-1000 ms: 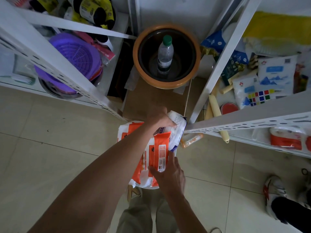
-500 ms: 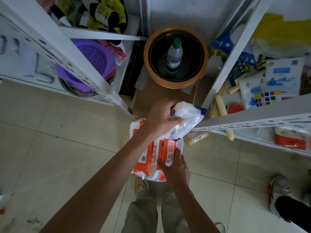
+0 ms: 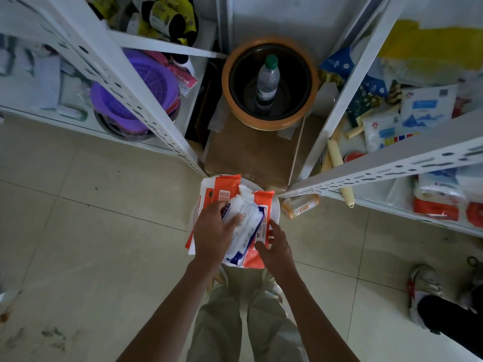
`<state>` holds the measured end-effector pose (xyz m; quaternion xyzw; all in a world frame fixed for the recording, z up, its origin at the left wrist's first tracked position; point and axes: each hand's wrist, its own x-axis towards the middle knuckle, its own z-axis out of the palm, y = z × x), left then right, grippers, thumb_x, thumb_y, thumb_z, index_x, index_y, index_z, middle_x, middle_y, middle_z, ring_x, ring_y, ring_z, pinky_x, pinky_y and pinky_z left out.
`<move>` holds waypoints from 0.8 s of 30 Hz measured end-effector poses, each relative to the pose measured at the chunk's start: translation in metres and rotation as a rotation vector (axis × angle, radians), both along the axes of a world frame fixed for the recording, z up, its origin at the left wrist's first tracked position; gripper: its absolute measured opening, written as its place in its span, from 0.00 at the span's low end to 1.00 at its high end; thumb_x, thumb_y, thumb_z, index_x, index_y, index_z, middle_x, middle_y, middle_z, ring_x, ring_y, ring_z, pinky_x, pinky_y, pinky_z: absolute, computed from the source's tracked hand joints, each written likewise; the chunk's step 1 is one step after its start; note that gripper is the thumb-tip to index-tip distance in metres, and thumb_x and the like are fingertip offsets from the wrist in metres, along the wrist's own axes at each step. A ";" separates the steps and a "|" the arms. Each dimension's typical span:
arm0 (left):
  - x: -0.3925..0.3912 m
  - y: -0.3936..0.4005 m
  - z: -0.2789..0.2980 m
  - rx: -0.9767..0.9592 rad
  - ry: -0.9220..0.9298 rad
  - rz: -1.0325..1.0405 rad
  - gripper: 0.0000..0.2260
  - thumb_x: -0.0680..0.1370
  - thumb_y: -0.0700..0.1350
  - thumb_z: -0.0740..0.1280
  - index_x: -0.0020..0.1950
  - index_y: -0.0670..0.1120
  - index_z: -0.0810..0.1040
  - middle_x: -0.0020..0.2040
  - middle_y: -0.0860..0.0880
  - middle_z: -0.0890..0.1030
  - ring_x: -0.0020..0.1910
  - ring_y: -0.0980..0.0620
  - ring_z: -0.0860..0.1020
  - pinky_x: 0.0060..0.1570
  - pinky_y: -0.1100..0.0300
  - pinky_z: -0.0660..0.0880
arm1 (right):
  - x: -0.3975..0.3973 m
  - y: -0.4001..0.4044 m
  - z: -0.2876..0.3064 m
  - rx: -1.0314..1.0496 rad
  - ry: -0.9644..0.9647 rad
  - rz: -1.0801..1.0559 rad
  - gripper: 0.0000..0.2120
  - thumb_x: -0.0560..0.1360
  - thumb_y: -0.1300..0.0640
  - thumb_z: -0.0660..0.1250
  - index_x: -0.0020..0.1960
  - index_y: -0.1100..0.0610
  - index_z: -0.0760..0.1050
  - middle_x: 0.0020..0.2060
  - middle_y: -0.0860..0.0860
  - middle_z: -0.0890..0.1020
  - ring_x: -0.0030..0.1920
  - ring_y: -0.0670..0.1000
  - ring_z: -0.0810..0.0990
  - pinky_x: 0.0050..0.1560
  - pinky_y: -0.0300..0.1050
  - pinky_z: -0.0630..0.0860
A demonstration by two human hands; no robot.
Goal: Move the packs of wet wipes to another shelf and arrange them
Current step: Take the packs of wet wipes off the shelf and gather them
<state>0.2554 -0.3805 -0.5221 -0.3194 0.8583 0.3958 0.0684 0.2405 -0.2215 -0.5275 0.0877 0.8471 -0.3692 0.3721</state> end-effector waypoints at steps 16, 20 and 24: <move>0.008 0.017 0.009 -0.183 -0.007 0.060 0.22 0.77 0.63 0.69 0.63 0.49 0.76 0.58 0.52 0.84 0.50 0.50 0.84 0.51 0.56 0.83 | 0.003 -0.001 0.002 0.027 0.175 -0.222 0.17 0.83 0.51 0.61 0.72 0.51 0.70 0.68 0.51 0.79 0.62 0.54 0.82 0.59 0.57 0.82; 0.016 0.018 0.007 -0.191 0.032 0.080 0.18 0.78 0.60 0.70 0.60 0.49 0.78 0.57 0.51 0.84 0.48 0.52 0.84 0.46 0.64 0.77 | 0.002 -0.001 -0.003 0.057 0.207 -0.240 0.19 0.82 0.47 0.62 0.71 0.48 0.69 0.69 0.50 0.78 0.64 0.55 0.81 0.60 0.61 0.82; 0.030 0.021 0.021 -0.240 0.083 0.119 0.15 0.78 0.57 0.71 0.57 0.48 0.78 0.55 0.50 0.85 0.46 0.51 0.85 0.48 0.58 0.82 | 0.004 0.013 0.005 0.057 0.285 -0.274 0.19 0.80 0.47 0.64 0.69 0.48 0.70 0.65 0.51 0.79 0.60 0.53 0.81 0.57 0.61 0.83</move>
